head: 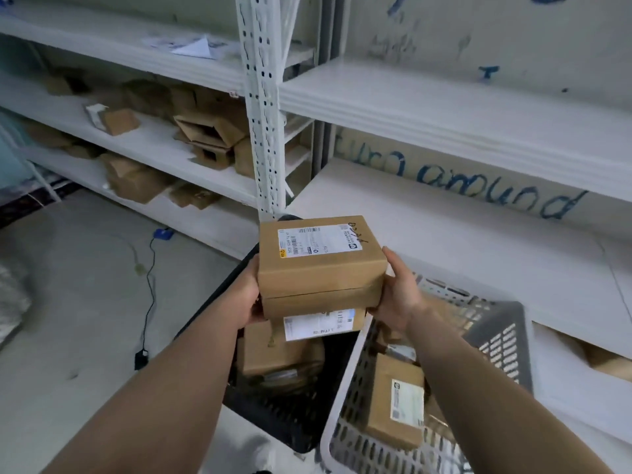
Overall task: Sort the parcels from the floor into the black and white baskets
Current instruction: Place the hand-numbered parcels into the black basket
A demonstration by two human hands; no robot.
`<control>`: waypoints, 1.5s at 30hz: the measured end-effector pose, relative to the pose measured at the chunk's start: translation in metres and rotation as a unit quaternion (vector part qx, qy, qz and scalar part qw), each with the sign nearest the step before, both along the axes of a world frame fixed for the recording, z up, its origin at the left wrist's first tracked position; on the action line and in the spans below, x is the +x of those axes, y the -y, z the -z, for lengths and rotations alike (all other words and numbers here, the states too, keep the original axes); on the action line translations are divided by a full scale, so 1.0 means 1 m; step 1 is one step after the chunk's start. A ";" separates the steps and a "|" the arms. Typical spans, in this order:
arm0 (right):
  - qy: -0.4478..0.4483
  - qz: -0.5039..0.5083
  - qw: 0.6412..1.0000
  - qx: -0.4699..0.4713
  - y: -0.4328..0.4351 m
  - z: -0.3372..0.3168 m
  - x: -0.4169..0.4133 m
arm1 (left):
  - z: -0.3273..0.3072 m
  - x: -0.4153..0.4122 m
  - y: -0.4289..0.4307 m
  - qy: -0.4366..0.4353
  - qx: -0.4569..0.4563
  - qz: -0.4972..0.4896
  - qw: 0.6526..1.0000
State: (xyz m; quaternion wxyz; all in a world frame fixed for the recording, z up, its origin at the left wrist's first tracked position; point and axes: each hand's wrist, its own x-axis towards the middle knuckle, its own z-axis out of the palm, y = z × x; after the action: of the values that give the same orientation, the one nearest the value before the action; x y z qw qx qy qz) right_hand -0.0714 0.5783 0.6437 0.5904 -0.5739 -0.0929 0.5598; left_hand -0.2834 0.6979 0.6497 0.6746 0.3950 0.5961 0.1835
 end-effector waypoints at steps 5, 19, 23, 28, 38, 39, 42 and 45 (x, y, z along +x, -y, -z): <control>-0.028 0.083 0.996 -0.003 -0.050 0.025 0.007 | 0.022 0.025 -0.069 -0.006 -0.025 0.061 0.998; 0.013 0.225 0.973 -0.054 -0.101 0.068 0.005 | 0.060 0.063 -0.160 -0.035 -0.067 0.157 0.985; 0.003 0.194 0.978 -0.077 -0.090 0.065 -0.004 | 0.063 0.076 -0.166 0.029 -0.066 0.162 0.984; -0.032 0.236 0.967 -0.091 -0.079 0.051 -0.005 | 0.066 0.086 -0.160 0.049 -0.081 0.207 0.974; -0.025 0.349 0.936 -0.033 -0.084 0.045 0.001 | 0.067 0.080 -0.165 -0.103 -0.086 0.263 0.955; -0.027 0.348 0.937 -0.032 -0.087 0.046 0.001 | 0.068 0.078 -0.168 -0.101 -0.092 0.263 0.955; -0.021 0.347 0.937 -0.044 -0.092 0.053 0.006 | 0.069 0.073 -0.176 -0.076 -0.101 0.269 0.955; 0.003 0.312 0.948 -0.065 -0.096 0.053 0.009 | 0.068 0.069 -0.179 -0.048 -0.123 0.297 0.946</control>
State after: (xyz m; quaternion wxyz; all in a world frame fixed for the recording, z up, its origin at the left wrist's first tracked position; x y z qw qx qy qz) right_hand -0.0626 0.6745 0.5907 0.6969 -0.6130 0.1259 0.3504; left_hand -0.2149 0.8768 0.5814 0.7125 0.4765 0.5011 -0.1194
